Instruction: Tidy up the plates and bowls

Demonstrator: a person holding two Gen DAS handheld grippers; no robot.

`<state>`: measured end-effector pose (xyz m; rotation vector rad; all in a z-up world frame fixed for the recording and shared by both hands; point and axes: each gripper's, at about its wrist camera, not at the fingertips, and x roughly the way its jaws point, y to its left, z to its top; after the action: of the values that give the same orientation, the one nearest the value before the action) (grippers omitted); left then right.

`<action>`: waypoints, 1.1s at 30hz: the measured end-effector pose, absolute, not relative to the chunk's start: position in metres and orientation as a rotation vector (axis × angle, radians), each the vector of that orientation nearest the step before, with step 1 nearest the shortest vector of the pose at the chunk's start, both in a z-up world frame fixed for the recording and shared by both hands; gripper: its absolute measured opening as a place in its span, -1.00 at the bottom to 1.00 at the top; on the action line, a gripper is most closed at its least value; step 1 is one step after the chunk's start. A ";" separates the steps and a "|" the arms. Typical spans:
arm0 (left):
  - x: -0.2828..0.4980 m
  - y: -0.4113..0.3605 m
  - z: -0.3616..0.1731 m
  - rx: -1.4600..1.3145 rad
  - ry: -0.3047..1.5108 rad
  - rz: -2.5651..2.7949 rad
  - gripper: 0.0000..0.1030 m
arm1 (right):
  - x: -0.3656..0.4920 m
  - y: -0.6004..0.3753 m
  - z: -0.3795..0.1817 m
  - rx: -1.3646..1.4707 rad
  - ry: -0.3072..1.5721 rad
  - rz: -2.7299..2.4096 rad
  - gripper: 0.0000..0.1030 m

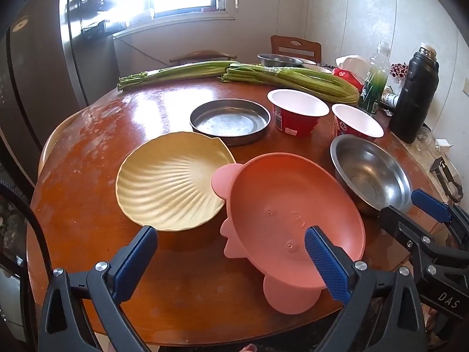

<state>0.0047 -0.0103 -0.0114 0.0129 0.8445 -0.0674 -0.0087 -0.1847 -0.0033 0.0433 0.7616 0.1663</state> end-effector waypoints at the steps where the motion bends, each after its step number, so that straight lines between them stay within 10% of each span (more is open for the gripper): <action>1: 0.005 -0.009 -0.012 0.012 0.844 -0.066 0.96 | -0.009 -0.184 -0.003 0.041 0.761 0.167 0.62; 33: 0.006 -0.011 -0.008 0.014 0.851 -0.067 0.96 | -0.008 -0.185 -0.005 0.037 0.773 0.177 0.62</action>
<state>0.0060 -0.0111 -0.0081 0.0135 0.8512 -0.0674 -0.0080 -0.1850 -0.0049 0.0372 0.7732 0.1767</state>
